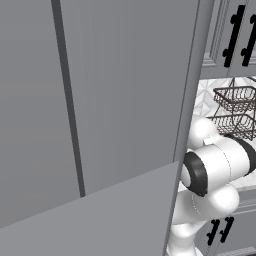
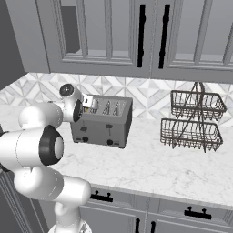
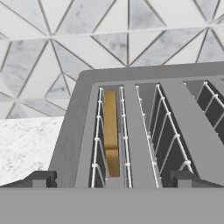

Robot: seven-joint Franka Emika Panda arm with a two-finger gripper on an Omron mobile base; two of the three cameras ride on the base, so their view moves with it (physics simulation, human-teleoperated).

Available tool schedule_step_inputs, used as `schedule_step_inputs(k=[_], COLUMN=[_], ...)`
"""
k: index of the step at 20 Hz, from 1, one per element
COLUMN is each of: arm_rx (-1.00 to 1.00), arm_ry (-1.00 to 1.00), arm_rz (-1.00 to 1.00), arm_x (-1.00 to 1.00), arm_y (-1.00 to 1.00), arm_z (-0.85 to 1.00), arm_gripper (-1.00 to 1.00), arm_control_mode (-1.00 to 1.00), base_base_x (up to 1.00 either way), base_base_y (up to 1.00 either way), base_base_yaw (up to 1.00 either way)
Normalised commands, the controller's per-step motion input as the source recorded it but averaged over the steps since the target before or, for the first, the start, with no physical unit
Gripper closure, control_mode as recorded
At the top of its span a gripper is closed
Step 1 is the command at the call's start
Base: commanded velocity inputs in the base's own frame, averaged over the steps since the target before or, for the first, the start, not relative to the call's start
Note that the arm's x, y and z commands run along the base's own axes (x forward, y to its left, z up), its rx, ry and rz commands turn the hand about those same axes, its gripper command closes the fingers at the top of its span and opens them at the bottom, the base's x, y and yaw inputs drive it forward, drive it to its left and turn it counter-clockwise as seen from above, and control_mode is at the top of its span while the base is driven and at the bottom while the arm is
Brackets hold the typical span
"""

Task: Start the toaster. Once the lever pops up, take the bread to the plate on the dining counter.

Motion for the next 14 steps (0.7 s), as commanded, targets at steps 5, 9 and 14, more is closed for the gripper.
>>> schedule_step_inputs(k=[5, 9, 14], arm_rx=[0.0, 0.0, 0.0], arm_ry=[0.0, 0.0, 0.0], arm_rz=[0.0, 0.0, 0.0], arm_x=[0.0, 0.0, 0.0], arm_y=[0.0, 0.0, 0.0], arm_z=[0.0, 0.0, 0.0], arm_gripper=[-1.0, -1.0, -1.0], arm_control_mode=[-1.0, -1.0, -1.0], base_base_x=[0.0, 0.0, 0.0], base_base_y=[0.0, 0.0, 0.0], base_base_yaw=[0.0, 0.0, 0.0])
